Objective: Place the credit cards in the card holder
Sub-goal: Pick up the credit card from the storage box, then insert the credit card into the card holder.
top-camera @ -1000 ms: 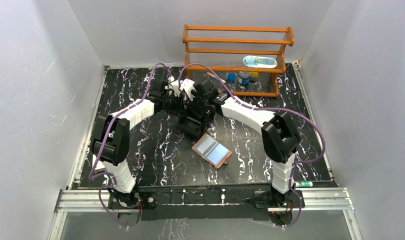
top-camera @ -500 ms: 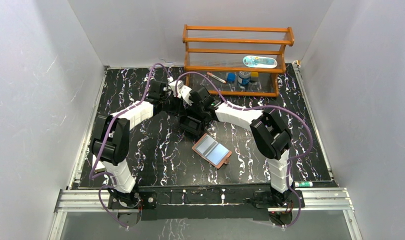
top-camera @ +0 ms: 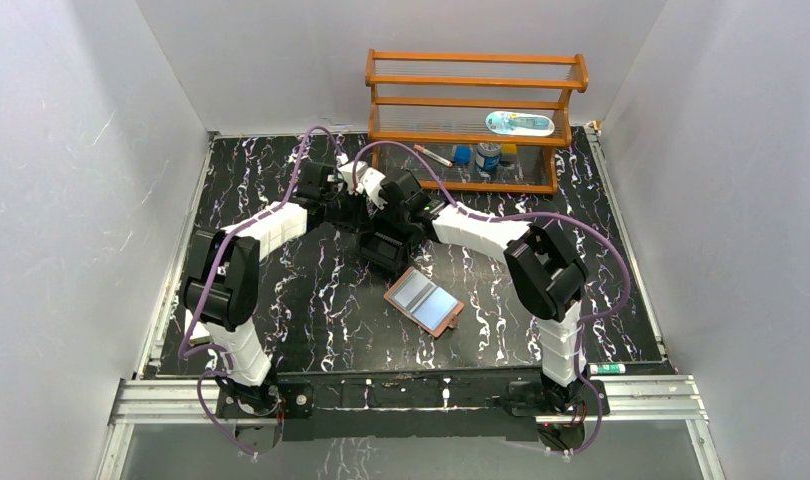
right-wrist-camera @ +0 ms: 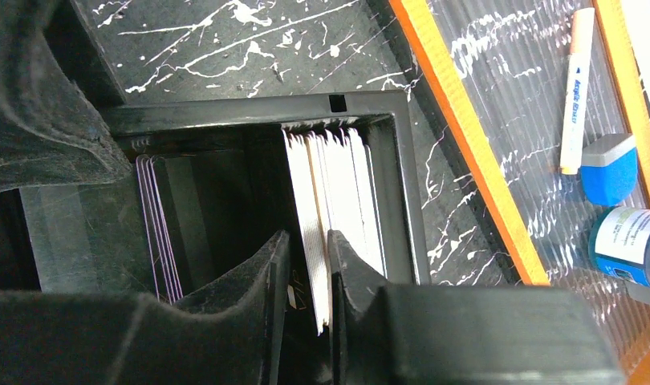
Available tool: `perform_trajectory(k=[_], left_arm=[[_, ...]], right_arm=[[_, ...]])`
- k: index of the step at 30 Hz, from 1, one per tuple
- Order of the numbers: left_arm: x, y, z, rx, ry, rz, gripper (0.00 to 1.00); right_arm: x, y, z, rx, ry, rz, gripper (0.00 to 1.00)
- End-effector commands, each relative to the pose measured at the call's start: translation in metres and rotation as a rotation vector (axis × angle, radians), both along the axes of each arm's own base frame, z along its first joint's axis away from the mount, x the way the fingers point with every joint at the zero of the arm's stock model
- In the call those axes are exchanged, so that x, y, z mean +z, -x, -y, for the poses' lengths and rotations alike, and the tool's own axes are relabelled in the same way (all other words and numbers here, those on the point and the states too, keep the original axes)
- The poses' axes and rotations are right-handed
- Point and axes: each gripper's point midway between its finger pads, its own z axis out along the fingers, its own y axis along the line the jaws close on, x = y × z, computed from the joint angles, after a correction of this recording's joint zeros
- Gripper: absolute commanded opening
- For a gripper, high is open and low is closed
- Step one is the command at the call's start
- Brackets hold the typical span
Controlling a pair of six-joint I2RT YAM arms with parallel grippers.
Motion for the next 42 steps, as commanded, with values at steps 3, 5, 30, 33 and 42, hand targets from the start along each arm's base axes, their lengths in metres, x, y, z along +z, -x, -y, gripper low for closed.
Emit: perform_trajectory(k=[3, 5, 30, 33, 42], left_arm=[[0.036, 0.008, 0.014, -0.068, 0.083, 0.053, 0.00], [0.032, 0.006, 0.012, -0.050, 0.069, 0.052, 0.00], [-0.002, -0.023, -0.035, 0.266, -0.108, 0.111, 0.04], [0.006, -0.020, -0.034, 0.260, -0.104, 0.100, 0.20], [0.079, -0.010, -0.038, 0.305, -0.057, 0.139, 0.50]], right_arm=[[0.046, -0.019, 0.005, -0.051, -0.092, 0.092, 0.02], [0.050, -0.019, 0.005, -0.050, -0.102, 0.091, 0.00], [0.110, 0.006, -0.013, -0.038, -0.407, -0.004, 0.00], [0.119, 0.000, -0.014, -0.122, -0.469, -0.064, 0.00], [0.116, 0.082, 0.050, -0.660, -0.704, -0.404, 0.00]])
